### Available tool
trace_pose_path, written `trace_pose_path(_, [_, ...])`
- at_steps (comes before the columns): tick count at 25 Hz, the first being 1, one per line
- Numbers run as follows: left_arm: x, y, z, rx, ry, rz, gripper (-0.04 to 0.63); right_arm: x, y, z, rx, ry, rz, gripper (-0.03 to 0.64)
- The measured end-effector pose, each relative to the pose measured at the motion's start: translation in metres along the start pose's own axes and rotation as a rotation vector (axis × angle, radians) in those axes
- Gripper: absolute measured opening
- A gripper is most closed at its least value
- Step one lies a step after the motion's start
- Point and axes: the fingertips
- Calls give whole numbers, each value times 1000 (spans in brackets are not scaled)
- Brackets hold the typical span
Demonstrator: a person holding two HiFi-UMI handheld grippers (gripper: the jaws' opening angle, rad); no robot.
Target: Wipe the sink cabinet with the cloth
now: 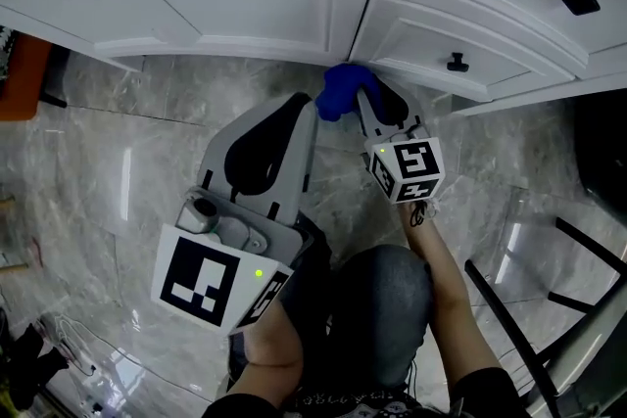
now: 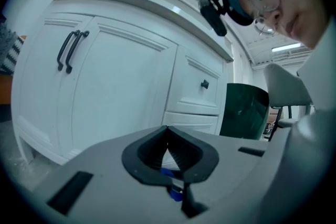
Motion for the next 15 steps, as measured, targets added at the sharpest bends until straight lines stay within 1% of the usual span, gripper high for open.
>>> trace_pose_path(2, [11,10,5,-36,30,-18,5,3,-4,7,12,11,15,89])
trace_pose_path(4, [16,16,6,-53,45,-37,5,7,-6,13,25,24,29,89])
trace_pose_path(10, [16,18,5,-52,54,-52,5,8,-13,14,67,25,13,89])
trace_pose_path(15, [26,22,6,-64,86,-105,5,10,-16,10,85,36,6,91])
Point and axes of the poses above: the fingertips, and each gripper's own axes: z forward along the fingers, y to its left, x out of its underside, and after that the axes turned 8 degrees about -x, right-handed
